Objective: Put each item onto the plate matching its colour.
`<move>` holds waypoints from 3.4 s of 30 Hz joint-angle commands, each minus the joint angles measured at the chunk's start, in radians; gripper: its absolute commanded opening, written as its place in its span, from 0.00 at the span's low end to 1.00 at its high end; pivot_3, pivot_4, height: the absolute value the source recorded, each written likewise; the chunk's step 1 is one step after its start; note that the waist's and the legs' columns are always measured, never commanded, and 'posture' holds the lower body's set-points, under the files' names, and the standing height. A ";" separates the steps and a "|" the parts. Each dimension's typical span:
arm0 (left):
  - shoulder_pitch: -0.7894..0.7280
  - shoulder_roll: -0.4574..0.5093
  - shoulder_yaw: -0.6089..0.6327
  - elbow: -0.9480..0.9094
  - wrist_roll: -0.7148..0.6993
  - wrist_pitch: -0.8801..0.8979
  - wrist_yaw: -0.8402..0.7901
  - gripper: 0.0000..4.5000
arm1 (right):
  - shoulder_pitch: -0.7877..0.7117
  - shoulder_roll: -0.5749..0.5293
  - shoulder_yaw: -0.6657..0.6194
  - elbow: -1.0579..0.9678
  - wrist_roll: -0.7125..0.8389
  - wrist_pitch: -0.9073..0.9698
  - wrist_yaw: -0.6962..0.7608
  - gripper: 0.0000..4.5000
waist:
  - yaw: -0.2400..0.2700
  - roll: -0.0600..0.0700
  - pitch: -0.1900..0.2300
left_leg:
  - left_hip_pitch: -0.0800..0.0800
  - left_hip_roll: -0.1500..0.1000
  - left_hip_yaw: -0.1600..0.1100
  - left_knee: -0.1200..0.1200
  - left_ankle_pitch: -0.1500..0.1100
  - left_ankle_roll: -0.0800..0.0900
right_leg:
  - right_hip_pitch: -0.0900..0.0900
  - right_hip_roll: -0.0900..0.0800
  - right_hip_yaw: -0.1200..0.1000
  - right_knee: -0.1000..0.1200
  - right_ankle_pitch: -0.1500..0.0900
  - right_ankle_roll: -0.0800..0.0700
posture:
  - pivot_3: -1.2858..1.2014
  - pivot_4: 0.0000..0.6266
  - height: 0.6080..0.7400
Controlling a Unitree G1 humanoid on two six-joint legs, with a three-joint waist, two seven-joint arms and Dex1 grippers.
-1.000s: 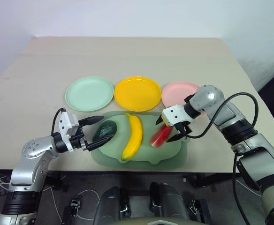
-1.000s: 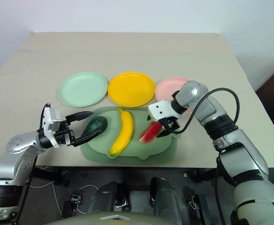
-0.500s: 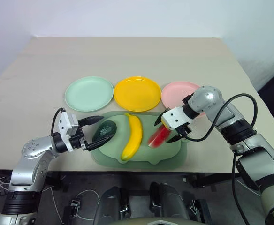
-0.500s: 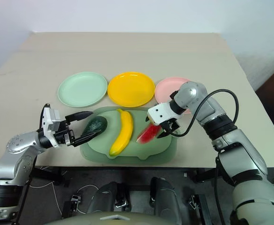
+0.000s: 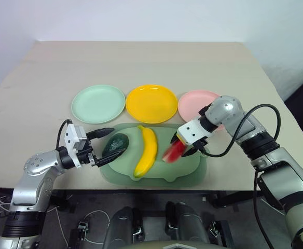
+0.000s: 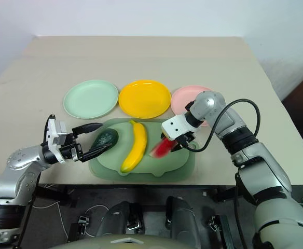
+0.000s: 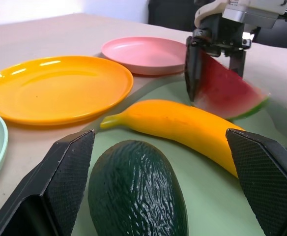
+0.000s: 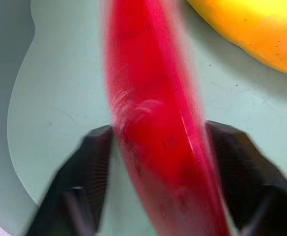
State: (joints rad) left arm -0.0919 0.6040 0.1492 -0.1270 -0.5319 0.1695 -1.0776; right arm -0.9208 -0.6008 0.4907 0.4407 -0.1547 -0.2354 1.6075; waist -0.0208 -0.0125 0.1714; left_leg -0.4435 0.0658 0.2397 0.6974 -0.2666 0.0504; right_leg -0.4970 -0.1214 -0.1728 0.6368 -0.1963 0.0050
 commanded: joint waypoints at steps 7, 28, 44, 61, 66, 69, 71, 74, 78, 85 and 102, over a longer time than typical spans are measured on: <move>-0.004 0.002 0.006 -0.033 -0.008 -0.002 0.016 1.00 | -0.018 0.003 0.042 0.022 -0.024 -0.014 0.007 0.60 | 0.000 0.000 0.000 | 0.000 0.000 0.000 0.000 0.000 0.000 | 0.000 0.000 0.000 0.000 0.000 0.000 | 0.52 0.24 0.67; -0.002 0.001 0.014 0.010 -0.006 -0.032 -0.018 1.00 | 0.033 -0.091 -0.165 -0.294 0.262 0.420 -0.030 0.49 | 0.003 0.001 0.001 | -0.002 0.000 0.000 0.000 0.000 0.000 | -0.003 -0.001 0.000 0.001 0.000 0.000 | 0.52 0.24 0.67; -0.032 0.006 0.016 0.057 -0.004 -0.052 -0.042 1.00 | -0.108 -0.114 -0.236 0.247 0.036 0.345 -0.478 0.49 | -0.003 0.001 0.001 | -0.003 0.000 0.002 0.000 0.000 0.000 | -0.002 -0.001 0.000 0.001 0.000 0.000 | 0.52 0.24 0.67; -0.037 0.016 0.017 0.024 -0.010 -0.026 -0.035 1.00 | -0.214 -0.076 -0.216 0.599 -0.097 0.268 -0.617 0.84 | -0.036 0.002 0.001 | -0.005 0.000 0.004 0.001 0.001 -0.001 | -0.005 -0.001 0.003 0.011 -0.001 0.003 | 0.52 0.24 0.67; -0.038 0.015 0.020 0.036 -0.010 -0.034 -0.043 1.00 | -0.204 -0.077 -0.240 0.554 -0.070 0.265 -0.586 1.00 | -0.037 0.002 0.002 | -0.005 0.000 0.004 0.002 0.001 -0.001 | -0.005 -0.001 0.003 0.011 -0.001 0.003 | 0.52 0.24 0.67; -0.039 0.015 0.021 0.037 -0.012 -0.033 -0.045 1.00 | -0.191 -0.086 -0.263 0.493 -0.038 0.275 -0.547 1.00 | -0.039 0.003 0.002 | -0.005 0.000 0.004 0.002 0.001 -0.001 | -0.005 -0.001 0.003 0.011 -0.001 0.004 | 0.52 0.24 0.67; -0.044 0.016 0.022 0.032 -0.014 -0.026 -0.042 1.00 | -0.174 -0.100 -0.282 0.427 -0.015 0.297 -0.520 1.00 | -0.040 0.003 0.002 | -0.005 0.000 0.004 0.002 0.001 -0.001 | -0.005 -0.001 0.003 0.011 -0.001 0.004 | 0.52 0.24 0.67; -0.054 0.020 0.022 0.012 -0.020 -0.004 -0.028 1.00 | -0.133 -0.125 -0.330 0.263 0.038 0.389 -0.489 1.00 | -0.037 0.003 0.002 | -0.005 0.000 0.004 0.002 0.001 -0.001 | -0.005 -0.002 0.003 0.011 -0.001 0.004 | 0.52 0.24 0.67; -0.061 0.023 0.026 -0.010 -0.026 0.018 -0.013 1.00 | -0.048 -0.146 -0.416 -0.008 0.150 0.614 -0.460 1.00 | -0.030 0.003 0.002 | -0.005 -0.001 0.004 0.002 0.001 -0.001 | -0.005 -0.002 0.003 0.011 -0.001 0.003 | 0.52 0.24 0.67; -0.058 0.040 0.042 -0.056 -0.067 0.078 0.007 1.00 | 0.102 -0.036 -0.598 -0.635 0.474 1.336 -0.579 1.00 | -0.024 0.003 0.002 | -0.005 -0.001 0.002 0.002 0.001 -0.001 | -0.006 -0.003 0.003 0.011 -0.002 0.003 | 0.52 0.24 0.67; -0.094 0.079 0.052 -0.068 -0.073 0.130 -0.001 1.00 | 0.089 0.234 -0.489 -0.647 0.948 1.850 -1.163 1.00 | -0.026 0.003 0.002 | -0.005 -0.002 0.004 -0.001 0.001 -0.001 | -0.006 -0.002 0.003 0.010 -0.001 0.003 | 0.52 0.24 0.67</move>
State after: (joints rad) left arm -0.1743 0.6676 0.1748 -0.1613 -0.5873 0.2992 -1.0791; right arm -0.7981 -0.3702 -0.0023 -0.2245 0.7245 1.6079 0.5072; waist -0.0469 -0.0099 0.1730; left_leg -0.4489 0.0642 0.2441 0.6960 -0.2659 0.0491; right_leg -0.5033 -0.1230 -0.1697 0.6468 -0.1974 0.0078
